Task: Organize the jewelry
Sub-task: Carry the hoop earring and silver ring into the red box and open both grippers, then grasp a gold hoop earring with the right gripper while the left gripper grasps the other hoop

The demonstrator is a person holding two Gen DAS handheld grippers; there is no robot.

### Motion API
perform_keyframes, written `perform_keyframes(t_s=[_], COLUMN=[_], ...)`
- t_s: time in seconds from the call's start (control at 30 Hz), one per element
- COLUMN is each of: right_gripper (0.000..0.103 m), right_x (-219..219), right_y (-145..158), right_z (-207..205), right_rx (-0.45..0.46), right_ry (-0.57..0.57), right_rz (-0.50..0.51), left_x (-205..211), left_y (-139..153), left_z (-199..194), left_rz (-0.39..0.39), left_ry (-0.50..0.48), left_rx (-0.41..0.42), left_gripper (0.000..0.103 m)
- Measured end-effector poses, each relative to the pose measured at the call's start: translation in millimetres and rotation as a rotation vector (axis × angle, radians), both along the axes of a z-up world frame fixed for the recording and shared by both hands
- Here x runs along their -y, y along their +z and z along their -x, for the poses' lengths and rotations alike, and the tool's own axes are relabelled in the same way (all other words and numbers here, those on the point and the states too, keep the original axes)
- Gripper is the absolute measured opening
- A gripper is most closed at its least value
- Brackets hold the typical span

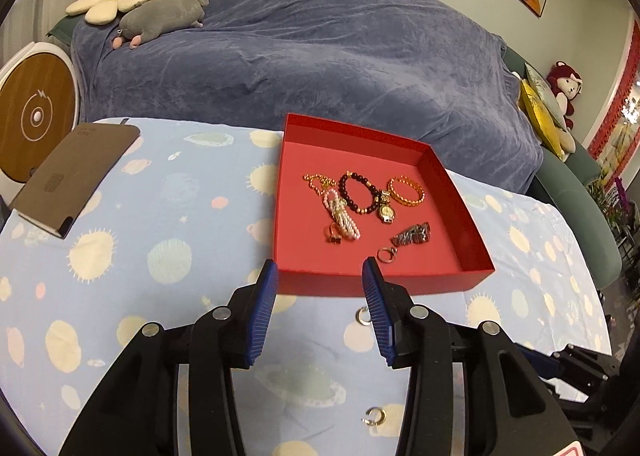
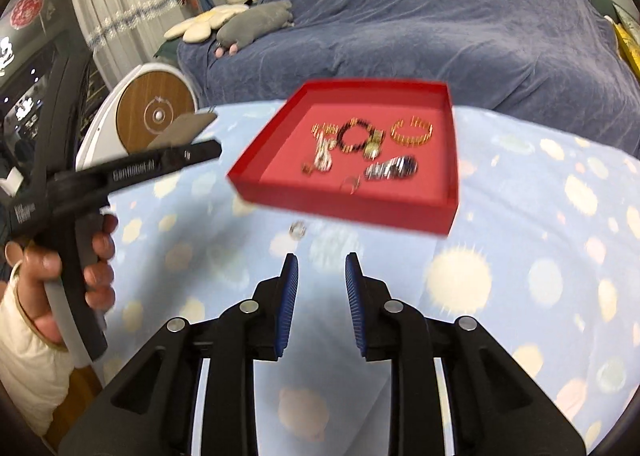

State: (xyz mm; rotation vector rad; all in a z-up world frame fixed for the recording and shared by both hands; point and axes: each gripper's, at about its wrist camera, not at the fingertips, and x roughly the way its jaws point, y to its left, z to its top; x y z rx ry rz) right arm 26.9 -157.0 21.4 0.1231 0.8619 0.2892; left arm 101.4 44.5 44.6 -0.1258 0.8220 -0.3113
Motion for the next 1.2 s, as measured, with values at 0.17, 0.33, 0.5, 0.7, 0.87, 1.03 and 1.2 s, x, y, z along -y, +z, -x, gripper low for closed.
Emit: perform_keyframes(t_s=[0.17,0.33,0.5,0.7,0.87,1.03,1.2], right_gripper=[0.025,0.026,0.026,0.026,0.026,0.020,0.017], right_x=[-30.4,-56.1,-67.0,-70.0,-74.0,-77.5,-75.0], right_y=[-36.1,-49.1,-54.8,-59.1,-61.9,-63.3,-63.4], right_z=[15.5,13.9,5.8,-3.7,-4.4,-3.3,-4.5], right_rx=[-0.081,-0.085,-0.073,-0.065,-0.058,-0.040,-0.046], right_ry=[0.067,0.106,0.116,0.115,0.124,0.124,0.121], right_rz=[0.001,0.033,0.061,0.071,0.087,0.117,0.111], left_x=[-13.0,-18.1,-21.0,-24.8,-25.1,-24.5,-21.2], left_y=[-13.7,-27.2,-39.2,-42.7,-43.3,-45.5,-44.7], left_z=[23.0,29.8,32.4,33.8,34.0,34.9,34.3], left_rz=[-0.008,-0.035,-0.057,-0.058,-0.059,-0.055,-0.054], left_ry=[0.022,0.012,-0.002,-0.008,-0.009,-0.012,-0.019], left_rx=[-0.037,-0.059,-0.074,-0.079,-0.080,-0.089,-0.087], left_gripper=[0.042,0.042,0.042,0.042,0.042,0.042,0.042])
